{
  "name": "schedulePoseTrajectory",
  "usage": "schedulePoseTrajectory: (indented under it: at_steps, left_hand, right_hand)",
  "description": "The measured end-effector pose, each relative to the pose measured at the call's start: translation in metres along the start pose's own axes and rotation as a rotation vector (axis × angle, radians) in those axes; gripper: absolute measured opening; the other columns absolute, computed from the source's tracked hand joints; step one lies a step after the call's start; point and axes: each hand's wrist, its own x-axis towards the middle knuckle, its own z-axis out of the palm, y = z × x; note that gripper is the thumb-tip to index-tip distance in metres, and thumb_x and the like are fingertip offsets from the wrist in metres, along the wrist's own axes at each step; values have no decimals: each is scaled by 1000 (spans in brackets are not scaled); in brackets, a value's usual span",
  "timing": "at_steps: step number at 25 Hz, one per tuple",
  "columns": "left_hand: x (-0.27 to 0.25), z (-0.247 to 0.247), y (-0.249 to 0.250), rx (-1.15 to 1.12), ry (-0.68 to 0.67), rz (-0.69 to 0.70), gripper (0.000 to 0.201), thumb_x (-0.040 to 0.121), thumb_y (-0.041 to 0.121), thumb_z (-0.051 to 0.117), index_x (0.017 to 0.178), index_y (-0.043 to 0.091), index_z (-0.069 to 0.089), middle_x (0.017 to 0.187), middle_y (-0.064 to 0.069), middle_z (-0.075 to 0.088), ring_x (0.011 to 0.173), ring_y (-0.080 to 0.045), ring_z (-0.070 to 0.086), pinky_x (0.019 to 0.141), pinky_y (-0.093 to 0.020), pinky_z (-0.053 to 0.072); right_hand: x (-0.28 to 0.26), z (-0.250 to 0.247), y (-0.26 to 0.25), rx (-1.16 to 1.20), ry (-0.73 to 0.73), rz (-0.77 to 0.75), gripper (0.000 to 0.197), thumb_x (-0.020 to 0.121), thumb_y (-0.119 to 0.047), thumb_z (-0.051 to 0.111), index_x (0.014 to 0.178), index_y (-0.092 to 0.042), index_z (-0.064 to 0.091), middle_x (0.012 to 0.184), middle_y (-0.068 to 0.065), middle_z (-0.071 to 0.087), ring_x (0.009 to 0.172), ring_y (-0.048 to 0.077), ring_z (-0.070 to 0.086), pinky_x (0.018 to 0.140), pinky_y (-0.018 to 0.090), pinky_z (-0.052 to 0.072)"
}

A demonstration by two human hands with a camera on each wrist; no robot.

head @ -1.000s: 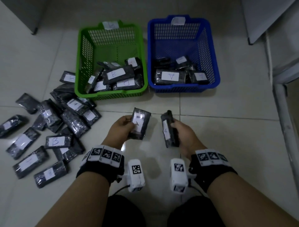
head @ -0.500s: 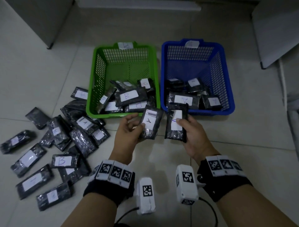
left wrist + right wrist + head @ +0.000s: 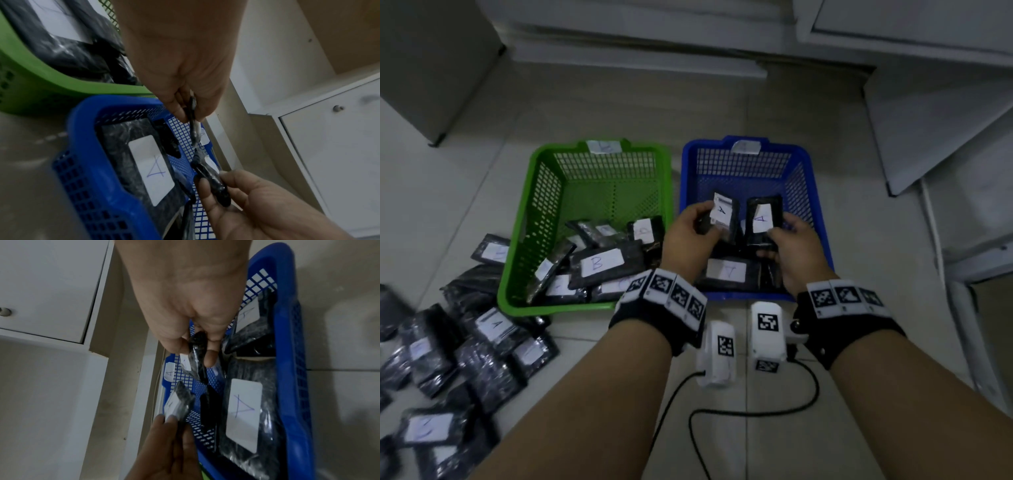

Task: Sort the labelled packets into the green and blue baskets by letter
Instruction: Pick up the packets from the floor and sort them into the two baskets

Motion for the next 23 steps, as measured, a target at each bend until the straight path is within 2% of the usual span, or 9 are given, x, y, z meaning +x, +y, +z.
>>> schedulePoseTrajectory:
  at_steps: [3, 5, 9, 11, 15, 18, 20, 21, 23]
  left_hand:
    - [25, 15, -11, 223, -88, 25, 40, 87, 15, 63, 127, 12, 58, 126, 0, 57, 112, -15, 57, 100, -30, 45]
    - [29, 15, -22, 328, -102, 28, 38, 88, 18, 62, 125, 14, 60, 133, -6, 53, 118, -20, 55, 105, -36, 42]
    - [-1, -11, -25, 213, 3, 76, 26, 89, 12, 55, 106, 28, 66, 117, -2, 61, 104, -12, 60, 95, -32, 49]
    - [-31, -40, -25, 219, 41, 136, 33, 86, 6, 53, 94, 37, 64, 109, -2, 63, 96, -10, 60, 88, -28, 50]
    - [-97, -110, -37, 309, 46, 150, 36, 83, -2, 57, 87, 34, 63, 99, 3, 64, 85, -5, 60, 75, -16, 50]
    - [-142, -171, -67, 360, 97, 32, 27, 84, -1, 58, 89, 24, 66, 97, 3, 66, 80, -2, 59, 67, -7, 45]
    - [-167, -207, -94, 433, 128, -58, 24, 83, -2, 60, 90, 20, 69, 94, 2, 65, 75, 1, 58, 66, -3, 42]
    - [-179, -223, -108, 479, 127, -95, 25, 81, -3, 61, 90, 19, 69, 92, 2, 65, 74, 0, 58, 66, -2, 40]
    - [-199, -248, -130, 552, 57, -195, 24, 78, -1, 65, 91, 19, 70, 85, 8, 61, 73, 2, 56, 66, 0, 37]
  right_hand:
    - [16, -1, 7, -6, 24, 43, 31, 90, 1, 54, 118, -11, 51, 109, 13, 65, 86, 27, 67, 73, 39, 59]
    - [19, -5, 16, -79, 24, 48, 37, 89, -1, 55, 125, -11, 54, 116, 15, 65, 94, 28, 67, 85, 46, 56]
    - [-8, -9, 27, -244, 53, -116, 38, 89, -1, 50, 123, -14, 61, 109, 12, 67, 91, 24, 65, 87, 39, 56]
    - [-35, -2, 34, -326, 45, -258, 37, 87, 0, 50, 119, -15, 63, 111, 10, 64, 96, 23, 63, 92, 38, 53]
    - [-100, 28, 48, -538, 21, -510, 32, 77, -1, 61, 106, -15, 68, 120, 7, 55, 115, 20, 53, 104, 29, 42]
    - [-153, 58, 65, -636, -97, -527, 35, 73, -2, 64, 104, -16, 69, 117, 6, 54, 116, 22, 50, 101, 22, 36]
    - [-184, 82, 84, -668, -244, -491, 35, 72, -4, 65, 103, -20, 68, 114, 1, 54, 114, 19, 48, 97, 14, 30]
    - [-198, 95, 97, -698, -342, -490, 36, 72, -5, 65, 103, -22, 68, 112, -2, 54, 110, 17, 49, 96, 13, 31]
    - [-219, 116, 122, -775, -610, -455, 37, 74, -10, 66, 109, -21, 67, 111, -4, 53, 107, 17, 49, 96, 21, 39]
